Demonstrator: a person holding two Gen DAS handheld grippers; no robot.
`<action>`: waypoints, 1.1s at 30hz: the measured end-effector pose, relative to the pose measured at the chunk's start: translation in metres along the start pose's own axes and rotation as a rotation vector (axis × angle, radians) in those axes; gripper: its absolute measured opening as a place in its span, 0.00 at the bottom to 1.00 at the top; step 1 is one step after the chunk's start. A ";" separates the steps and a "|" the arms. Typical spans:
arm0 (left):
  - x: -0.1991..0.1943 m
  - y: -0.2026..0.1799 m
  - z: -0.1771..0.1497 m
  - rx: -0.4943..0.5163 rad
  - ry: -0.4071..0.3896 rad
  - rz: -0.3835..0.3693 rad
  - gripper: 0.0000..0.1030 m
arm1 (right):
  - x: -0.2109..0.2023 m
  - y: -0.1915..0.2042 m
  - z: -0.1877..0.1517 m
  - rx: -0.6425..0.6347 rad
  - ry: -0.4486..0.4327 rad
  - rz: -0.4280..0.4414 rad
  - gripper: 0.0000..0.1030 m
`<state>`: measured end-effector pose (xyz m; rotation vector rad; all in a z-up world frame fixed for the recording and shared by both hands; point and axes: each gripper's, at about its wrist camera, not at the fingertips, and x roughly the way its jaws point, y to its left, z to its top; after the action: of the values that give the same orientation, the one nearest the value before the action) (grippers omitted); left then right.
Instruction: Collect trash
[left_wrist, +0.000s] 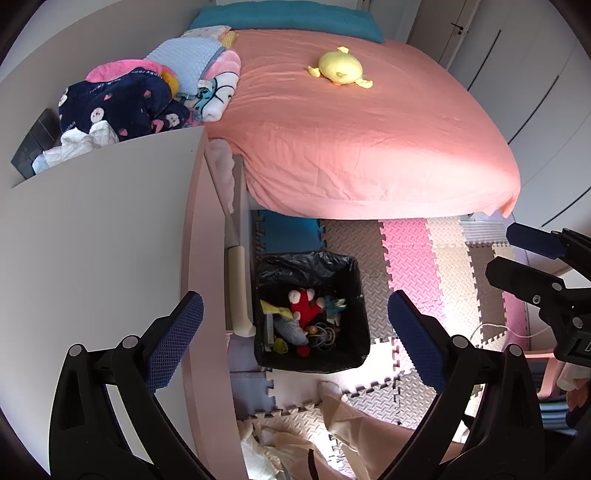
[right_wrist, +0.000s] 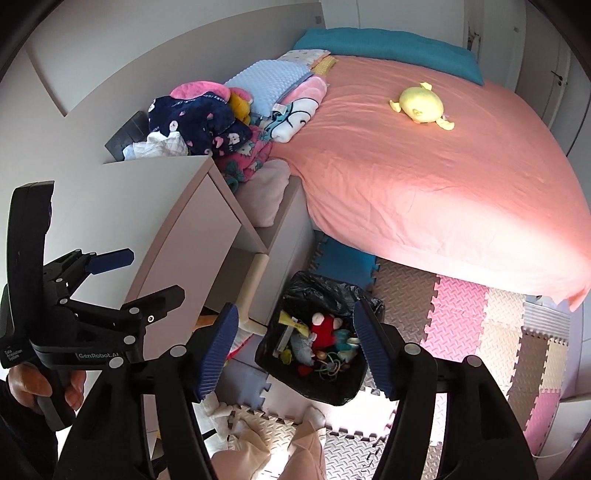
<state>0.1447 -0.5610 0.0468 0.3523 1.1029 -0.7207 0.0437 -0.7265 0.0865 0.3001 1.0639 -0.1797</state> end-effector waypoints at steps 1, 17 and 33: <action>-0.003 0.000 0.001 0.000 -0.001 0.000 0.94 | 0.000 0.001 0.000 -0.003 -0.001 0.001 0.64; -0.031 0.040 -0.025 -0.099 -0.051 0.023 0.94 | -0.008 0.062 0.004 -0.140 -0.026 0.026 0.64; -0.105 0.151 -0.119 -0.414 -0.151 0.153 0.94 | -0.002 0.203 -0.005 -0.407 -0.014 0.190 0.77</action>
<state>0.1390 -0.3444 0.0770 0.0275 1.0395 -0.3637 0.0969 -0.5335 0.1177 0.0311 1.0262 0.2040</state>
